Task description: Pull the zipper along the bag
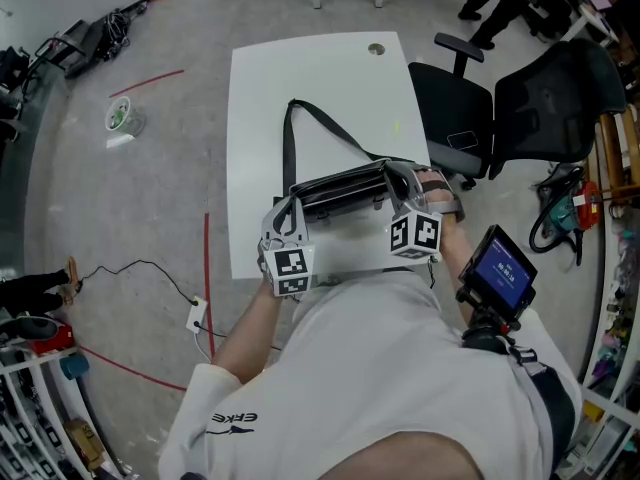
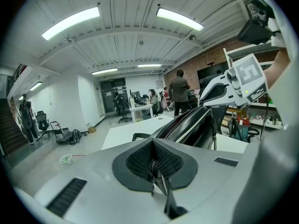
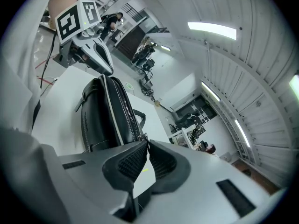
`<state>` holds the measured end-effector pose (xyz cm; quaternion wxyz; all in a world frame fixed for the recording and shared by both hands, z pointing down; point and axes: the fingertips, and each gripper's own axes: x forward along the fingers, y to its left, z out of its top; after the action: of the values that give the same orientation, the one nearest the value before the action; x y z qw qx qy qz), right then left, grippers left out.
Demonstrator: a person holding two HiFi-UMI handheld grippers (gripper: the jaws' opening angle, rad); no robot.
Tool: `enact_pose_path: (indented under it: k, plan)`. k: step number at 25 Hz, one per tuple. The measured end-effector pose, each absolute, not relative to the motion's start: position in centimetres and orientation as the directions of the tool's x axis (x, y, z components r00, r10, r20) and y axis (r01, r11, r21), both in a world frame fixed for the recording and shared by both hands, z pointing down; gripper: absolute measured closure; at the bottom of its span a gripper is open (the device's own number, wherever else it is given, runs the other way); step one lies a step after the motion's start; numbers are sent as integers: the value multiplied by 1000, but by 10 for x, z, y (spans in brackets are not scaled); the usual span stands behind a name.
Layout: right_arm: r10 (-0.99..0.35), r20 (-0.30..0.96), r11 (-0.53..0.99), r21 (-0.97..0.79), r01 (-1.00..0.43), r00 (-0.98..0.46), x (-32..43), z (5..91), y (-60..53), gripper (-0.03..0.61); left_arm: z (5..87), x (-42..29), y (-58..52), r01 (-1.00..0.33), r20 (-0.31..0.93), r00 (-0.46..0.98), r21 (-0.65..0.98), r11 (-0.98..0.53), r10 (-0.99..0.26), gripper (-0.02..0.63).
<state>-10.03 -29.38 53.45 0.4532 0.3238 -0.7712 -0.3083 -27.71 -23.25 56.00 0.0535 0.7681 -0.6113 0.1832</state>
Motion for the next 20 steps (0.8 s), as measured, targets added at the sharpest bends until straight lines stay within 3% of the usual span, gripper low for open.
enact_pose_path:
  k: [20]
  plan:
    - [-792,474,552,825,-119,-385,-100,525,-281,561,560,-238,-236,-947,347,237,-128,-296,-907,612]
